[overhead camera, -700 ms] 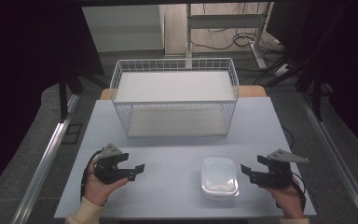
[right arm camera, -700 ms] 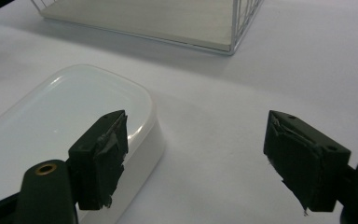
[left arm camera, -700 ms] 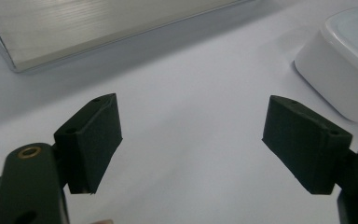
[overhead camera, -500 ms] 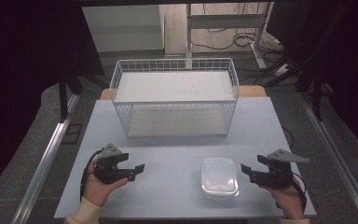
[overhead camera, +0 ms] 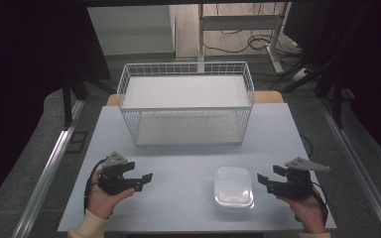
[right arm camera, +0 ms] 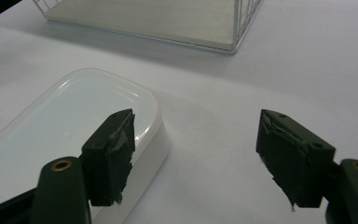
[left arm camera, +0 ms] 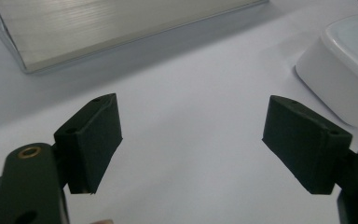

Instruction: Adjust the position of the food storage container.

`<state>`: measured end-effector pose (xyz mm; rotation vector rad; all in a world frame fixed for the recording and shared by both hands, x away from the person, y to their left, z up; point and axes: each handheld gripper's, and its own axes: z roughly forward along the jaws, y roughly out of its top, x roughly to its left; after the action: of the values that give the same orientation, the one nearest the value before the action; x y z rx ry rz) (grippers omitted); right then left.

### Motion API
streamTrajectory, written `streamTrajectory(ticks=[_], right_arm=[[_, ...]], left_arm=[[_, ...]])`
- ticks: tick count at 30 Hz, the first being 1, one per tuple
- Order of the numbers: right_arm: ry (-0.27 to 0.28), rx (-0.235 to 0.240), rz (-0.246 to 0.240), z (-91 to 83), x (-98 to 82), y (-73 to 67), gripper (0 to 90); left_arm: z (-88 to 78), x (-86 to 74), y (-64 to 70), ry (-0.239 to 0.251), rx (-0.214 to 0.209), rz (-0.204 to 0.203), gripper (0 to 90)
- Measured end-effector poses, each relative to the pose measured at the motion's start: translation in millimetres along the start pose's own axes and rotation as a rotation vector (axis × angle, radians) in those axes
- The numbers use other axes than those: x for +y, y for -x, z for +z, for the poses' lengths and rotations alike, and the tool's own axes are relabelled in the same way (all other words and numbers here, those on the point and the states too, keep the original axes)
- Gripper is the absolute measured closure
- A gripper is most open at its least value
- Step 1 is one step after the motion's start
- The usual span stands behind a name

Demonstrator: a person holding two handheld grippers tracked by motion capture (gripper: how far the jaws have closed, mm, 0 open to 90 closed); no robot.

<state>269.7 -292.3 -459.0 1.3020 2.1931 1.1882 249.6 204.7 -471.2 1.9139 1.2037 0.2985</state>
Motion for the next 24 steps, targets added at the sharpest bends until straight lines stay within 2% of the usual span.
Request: streamTrajectory(ticks=[10, 18, 19, 21, 24], right_arm=[[-0.041, 0.007, -0.013, -6.3, 2.2, 1.9, 38.4], [-0.106, -0.001, -0.029, -10.9, 3.2, 3.7, 48.9], [-0.144, 0.012, -0.06, -10.7, 2.3, 1.9, 51.8], [-0.182, 0.026, -0.09, -9.5, 1.0, -0.1, 56.2], [-0.226, 0.04, -0.101, -6.8, -1.0, -2.7, 67.2]], left_arm=[[1.0, -0.3, -1.1, -0.017, 0.003, -0.016, 18.6], [2.6, -1.0, -1.3, -0.027, 0.005, -0.023, 18.3], [3.2, -1.2, -0.9, -0.033, 0.003, -0.018, 18.3], [3.8, -1.3, -0.1, -0.035, 0.002, -0.018, 18.3], [4.0, -1.5, 0.1, -0.038, 0.003, -0.016, 18.1]])
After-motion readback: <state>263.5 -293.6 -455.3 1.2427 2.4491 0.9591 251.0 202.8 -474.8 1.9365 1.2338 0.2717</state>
